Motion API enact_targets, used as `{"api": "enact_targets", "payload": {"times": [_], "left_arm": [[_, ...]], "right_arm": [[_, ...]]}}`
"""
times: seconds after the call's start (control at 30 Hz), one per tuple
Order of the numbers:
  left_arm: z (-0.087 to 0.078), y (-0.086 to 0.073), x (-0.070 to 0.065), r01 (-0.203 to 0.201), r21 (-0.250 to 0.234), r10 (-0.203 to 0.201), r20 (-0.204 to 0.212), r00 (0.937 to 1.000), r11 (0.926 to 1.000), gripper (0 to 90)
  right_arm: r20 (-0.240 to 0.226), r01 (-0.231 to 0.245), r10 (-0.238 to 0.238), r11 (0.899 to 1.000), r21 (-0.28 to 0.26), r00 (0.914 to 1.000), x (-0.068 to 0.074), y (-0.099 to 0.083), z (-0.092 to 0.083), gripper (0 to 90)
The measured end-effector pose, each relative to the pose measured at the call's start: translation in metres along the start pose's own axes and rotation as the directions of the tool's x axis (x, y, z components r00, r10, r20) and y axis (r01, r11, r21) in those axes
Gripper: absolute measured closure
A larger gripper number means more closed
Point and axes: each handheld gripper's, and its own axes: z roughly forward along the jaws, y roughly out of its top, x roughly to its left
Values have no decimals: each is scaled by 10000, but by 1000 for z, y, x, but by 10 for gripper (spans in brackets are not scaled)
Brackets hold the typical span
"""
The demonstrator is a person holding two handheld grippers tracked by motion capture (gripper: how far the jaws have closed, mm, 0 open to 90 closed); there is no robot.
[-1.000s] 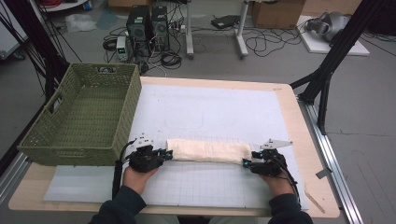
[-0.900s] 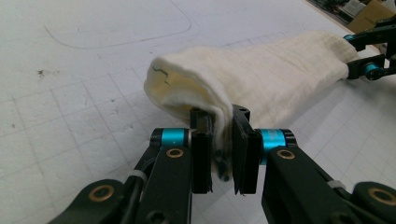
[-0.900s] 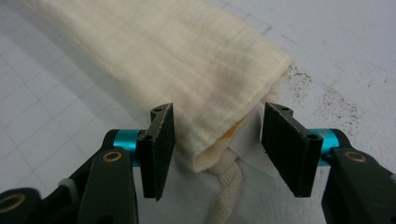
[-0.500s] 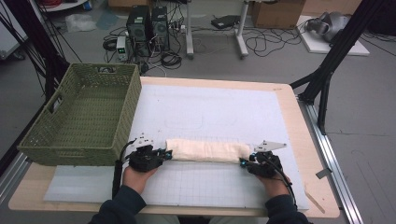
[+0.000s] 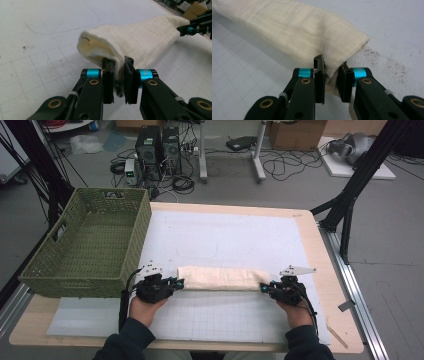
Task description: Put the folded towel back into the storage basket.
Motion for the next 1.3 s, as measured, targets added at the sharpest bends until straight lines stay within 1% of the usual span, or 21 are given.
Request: {"api": "enact_targets", "payload": {"times": [0.23, 0.43, 0.5, 0.53, 0.57, 0.6, 0.63, 0.7, 0.77, 0.8, 0.93, 0.97, 1.0, 1.03, 1.07, 1.1, 1.13, 1.17, 1.2, 1.23, 1.3], "left_arm": [[-7, 8, -1, -7, -296, 11, 117, 9999, 9996, 801], [-26, 27, -5, -374, -891, 376, 8, 9993, 9953, 801], [-29, 30, -5, -463, -962, 461, -45, 9989, 9943, 801], [-32, 33, -4, -506, -1051, 500, -83, 9987, 9932, 801], [-39, 38, -3, -603, -1159, 583, -212, 9981, 9914, 800], [-39, 38, -3, -603, -1159, 583, -212, 9981, 9914, 801], [-46, 43, -1, -696, -1226, 661, -322, 9973, 9900, 800], [-48, 45, 0, -703, -1301, 658, -385, 9971, 9890, 801], [-54, 47, 1, -704, -1410, 646, -452, 9969, 9875, 800], [-56, 47, 2, -726, -1431, 660, -501, 9966, 9870, 800], [-70, 51, 5, -791, -1668, 677, -733, 9950, 9828, 801], [-70, 51, 5, -791, -1668, 677, -733, 9950, 9828, 801], [-76, 53, 7, -846, -1760, 706, -844, 9939, 9807, 801], [-76, 53, 7, -846, -1760, 706, -844, 9939, 9807, 801], [-80, 54, 7, -876, -1807, 723, -895, 9934, 9796, 801], [-83, 55, 8, -907, -1855, 741, -943, 9928, 9785, 801], [-87, 56, 9, -935, -1888, 758, -989, 9922, 9775, 801], [-90, 57, 10, -955, -1937, 759, -1063, 9914, 9764, 801], [-98, 58, 12, -1013, -2005, 789, -1165, 9900, 9744, 800], [-98, 58, 12, -1013, -2005, 789, -1165, 9900, 9744, 801], [-104, 59, 13, -1037, -2091, 777, -1291, 9886, 9724, 801]], "right_arm": [[-38, 61, -63, 9995, -322, 10000, 0, 8, -6, 790], [-162, 272, -286, 9963, -811, 9995, 1, 24, -10, 789], [-173, 363, -380, 9955, -881, 9991, 2, 28, -9, 789], [-209, 478, -501, 9938, -1001, 9985, 3, 36, -9, 789], [-259, 548, -578, 9929, -1054, 9980, 4, 41, -8, 789], [-289, 628, -664, 9918, -1113, 9974, 6, 45, -8, 789], [-292, 744, -783, 9904, -1167, 9965, 7, 50, -7, 789], [-290, 821, -862, 9891, -1221, 9959, 9, 54, -6, 789], [-323, 1030, -1082, 9858, -1323, 9936, 12, 67, -4, 789], [-324, 1084, -1138, 9846, -1374, 9930, 13, 69, -3, 789], [-372, 1355, -1424, 9798, -1471, 9891, 17, 86, 4, 789], [-372, 1355, -1424, 9798, -1471, 9891, 17, 86, 4, 789], [-382, 1505, -1580, 9768, -1525, 9867, 20, 94, 7, 789], [-382, 1505, -1580, 9768, -1525, 9867, 20, 94, 7, 789], [-383, 1635, -1716, 9734, -1604, 9844, 21, 98, 9, 789], [-409, 1622, -1708, 9733, -1622, 9845, 23, 103, 10, 789], [-444, 1739, -1841, 9694, -1732, 9819, 26, 111, 13, 789], [-472, 1784, -1892, 9683, -1749, 9808, 28, 116, 15, 789], [-472, 1875, -1987, 9661, -1776, 9789, 30, 120, 18, 789], [-478, 1928, -2042, 9648, -1791, 9778, 32, 124, 20, 789], [-511, 2054, -2177, 9619, -1802, 9747, 36, 134, 25, 789]]}}
